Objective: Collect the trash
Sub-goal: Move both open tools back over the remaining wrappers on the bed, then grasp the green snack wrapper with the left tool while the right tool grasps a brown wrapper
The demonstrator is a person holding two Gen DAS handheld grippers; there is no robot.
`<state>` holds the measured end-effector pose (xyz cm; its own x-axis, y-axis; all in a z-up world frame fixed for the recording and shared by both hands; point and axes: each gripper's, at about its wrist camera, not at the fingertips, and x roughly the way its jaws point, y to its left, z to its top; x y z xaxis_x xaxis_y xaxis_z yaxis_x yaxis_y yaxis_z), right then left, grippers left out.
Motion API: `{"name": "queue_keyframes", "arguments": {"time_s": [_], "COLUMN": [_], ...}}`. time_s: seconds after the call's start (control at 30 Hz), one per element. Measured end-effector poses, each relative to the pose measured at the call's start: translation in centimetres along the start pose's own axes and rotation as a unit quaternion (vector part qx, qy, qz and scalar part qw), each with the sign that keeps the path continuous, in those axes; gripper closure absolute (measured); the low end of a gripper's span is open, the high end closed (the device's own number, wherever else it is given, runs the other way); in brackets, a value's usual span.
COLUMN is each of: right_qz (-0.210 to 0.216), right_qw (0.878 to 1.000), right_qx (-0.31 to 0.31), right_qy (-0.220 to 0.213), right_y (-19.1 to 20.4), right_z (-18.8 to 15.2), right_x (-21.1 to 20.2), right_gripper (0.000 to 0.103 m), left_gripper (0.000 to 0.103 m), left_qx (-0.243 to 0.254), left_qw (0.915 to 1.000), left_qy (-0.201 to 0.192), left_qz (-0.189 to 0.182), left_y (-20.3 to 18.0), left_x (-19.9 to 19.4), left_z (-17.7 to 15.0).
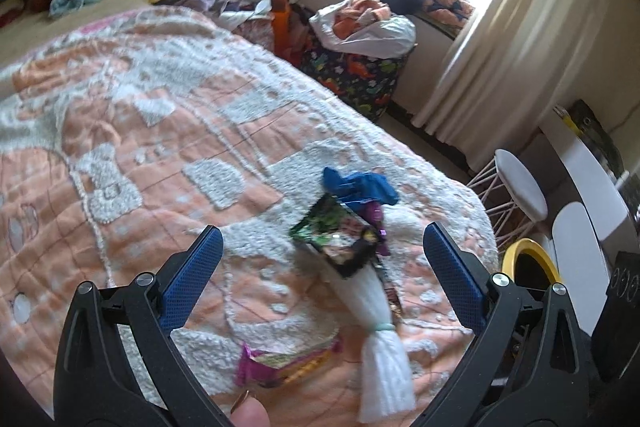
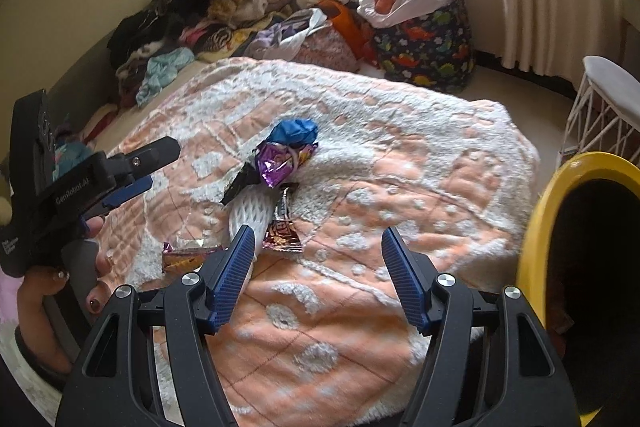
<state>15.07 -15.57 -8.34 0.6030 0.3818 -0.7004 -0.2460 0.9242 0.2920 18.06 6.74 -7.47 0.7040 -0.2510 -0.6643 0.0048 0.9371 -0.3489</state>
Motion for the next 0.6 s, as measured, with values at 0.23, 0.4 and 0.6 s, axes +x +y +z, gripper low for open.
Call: {"name": "queue_keyframes", "arguments": {"time_s": [0.23,0.4,0.6], "right_qz": [0.009,0.013,0.021], "right_qw": [0.999,0.998,0.997], "right_qx": [-0.014,-0.018,-0.02], "right_qy": [0.038,0.057,0.075], "right_y": [0.8,1.1,1.4], "right_z": [0.5,0.6,0.4], "right_x": [4.0,6.3,8.3], "right_gripper": [0.052,0.056,0.059], "left_gripper": [0.025,0.032,0.033], "left_qx": [-0.057,-0.075,-0.091], "left_qw": [0.9975,0.9946,0.9909], "left_qy": [0.036,0.067,0.093], "left_qz": [-0.02,-0.024,-0.033], "left_y": [2.5,3.1,3.3], "left_x": [2.2,4.2,6.1], "left_z": [0.3,0.2,-0.2]}}
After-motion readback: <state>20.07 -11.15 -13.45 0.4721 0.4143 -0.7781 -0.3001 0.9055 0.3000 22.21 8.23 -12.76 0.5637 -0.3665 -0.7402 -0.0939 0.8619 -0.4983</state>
